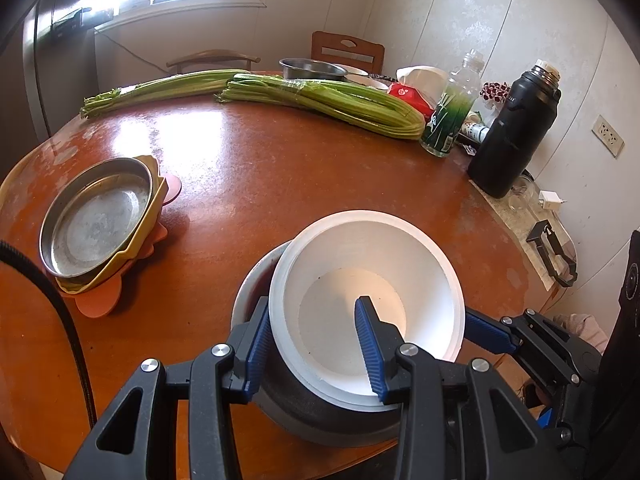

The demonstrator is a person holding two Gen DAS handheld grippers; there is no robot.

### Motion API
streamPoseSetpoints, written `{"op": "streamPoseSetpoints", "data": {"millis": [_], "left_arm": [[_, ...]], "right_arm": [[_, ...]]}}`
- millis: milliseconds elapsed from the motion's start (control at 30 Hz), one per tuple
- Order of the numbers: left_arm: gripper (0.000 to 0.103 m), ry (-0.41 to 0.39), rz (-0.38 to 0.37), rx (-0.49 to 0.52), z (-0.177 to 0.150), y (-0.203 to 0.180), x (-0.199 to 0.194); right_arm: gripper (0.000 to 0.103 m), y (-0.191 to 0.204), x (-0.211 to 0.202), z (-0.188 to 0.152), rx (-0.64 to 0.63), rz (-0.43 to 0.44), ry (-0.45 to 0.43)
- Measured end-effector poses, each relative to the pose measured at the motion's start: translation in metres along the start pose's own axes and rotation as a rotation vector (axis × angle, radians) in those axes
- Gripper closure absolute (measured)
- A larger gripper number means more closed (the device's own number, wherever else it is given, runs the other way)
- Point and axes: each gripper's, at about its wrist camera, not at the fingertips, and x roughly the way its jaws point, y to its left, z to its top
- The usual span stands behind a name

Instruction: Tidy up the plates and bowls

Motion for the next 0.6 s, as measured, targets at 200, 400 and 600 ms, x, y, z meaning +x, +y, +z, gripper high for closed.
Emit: {"op": "streamPoseSetpoints", "data": {"millis": [200,400,600], "left_arm": [[0.062,0.0,-0.002,-0.003,-0.0003,0.0015,0.0005],[0.062,-0.008,0.009,-0.005,-0.0018,0.0037,-0.0004],[0.061,-0.012,0.015,-0.016,-0.0029,0.0091,-0.0027]], "right_arm": [[0.045,-0.0013,0.0005,0.0004,-0.003,-0.011,-0.002],[0.045,-0.0032,0.0006,0.0007,0.001,-0.011,-0.005],[0.042,-0.0059,-0.0013,0.0001,0.006,-0.04,-0.012]]}}
